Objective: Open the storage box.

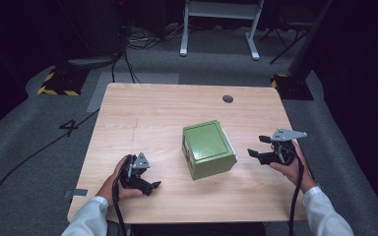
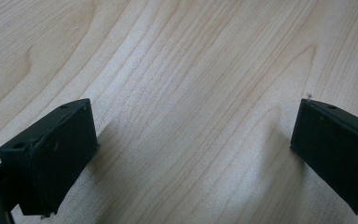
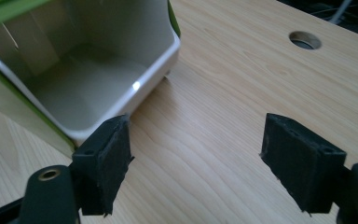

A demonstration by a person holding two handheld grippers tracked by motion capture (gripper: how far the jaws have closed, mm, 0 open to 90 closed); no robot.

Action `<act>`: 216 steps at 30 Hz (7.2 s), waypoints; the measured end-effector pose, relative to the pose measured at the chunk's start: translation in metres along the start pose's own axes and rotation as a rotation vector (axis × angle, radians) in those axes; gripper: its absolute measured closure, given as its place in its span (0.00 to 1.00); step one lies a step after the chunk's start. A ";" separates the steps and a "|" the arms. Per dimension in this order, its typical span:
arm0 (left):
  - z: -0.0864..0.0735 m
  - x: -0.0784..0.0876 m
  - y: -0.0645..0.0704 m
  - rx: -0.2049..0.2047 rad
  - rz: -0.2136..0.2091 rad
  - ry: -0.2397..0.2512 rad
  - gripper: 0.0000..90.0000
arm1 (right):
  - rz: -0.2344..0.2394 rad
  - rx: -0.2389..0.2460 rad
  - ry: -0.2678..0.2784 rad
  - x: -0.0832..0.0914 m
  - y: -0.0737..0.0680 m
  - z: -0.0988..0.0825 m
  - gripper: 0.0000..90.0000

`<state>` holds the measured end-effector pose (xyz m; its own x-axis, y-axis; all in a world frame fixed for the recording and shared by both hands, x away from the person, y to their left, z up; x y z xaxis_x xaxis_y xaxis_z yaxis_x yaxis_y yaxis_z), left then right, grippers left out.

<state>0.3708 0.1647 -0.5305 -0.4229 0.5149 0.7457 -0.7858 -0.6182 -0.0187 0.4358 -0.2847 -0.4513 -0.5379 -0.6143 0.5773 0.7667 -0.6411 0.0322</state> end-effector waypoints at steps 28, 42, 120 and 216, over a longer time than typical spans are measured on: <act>-0.002 0.001 0.000 0.004 0.003 0.002 0.01 | 0.059 0.051 -0.024 -0.048 -0.021 0.027 0.30; -0.002 0.002 0.000 0.002 0.005 0.000 0.01 | 0.081 0.025 -0.092 -0.063 -0.019 0.015 0.33; -0.003 0.003 0.001 0.006 0.005 0.002 0.01 | 0.029 -0.074 -0.082 -0.026 0.037 -0.020 0.75; -0.004 0.003 0.001 0.009 0.005 -0.001 0.01 | -0.097 0.020 0.009 0.045 0.010 -0.010 0.25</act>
<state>0.3670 0.1677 -0.5305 -0.4263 0.5117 0.7459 -0.7799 -0.6257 -0.0166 0.4154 -0.3233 -0.4333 -0.6129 -0.5540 0.5635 0.7176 -0.6887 0.1035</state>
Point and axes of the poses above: each handheld gripper's, and its own axes: x roughly backward along the jaws, z roughly out of its top, y roughly to its right, the point moved 3 cm from there along -x, roughly forward along the jaws, and after that the axes turned 2 degrees about z, right-handed, at the moved point
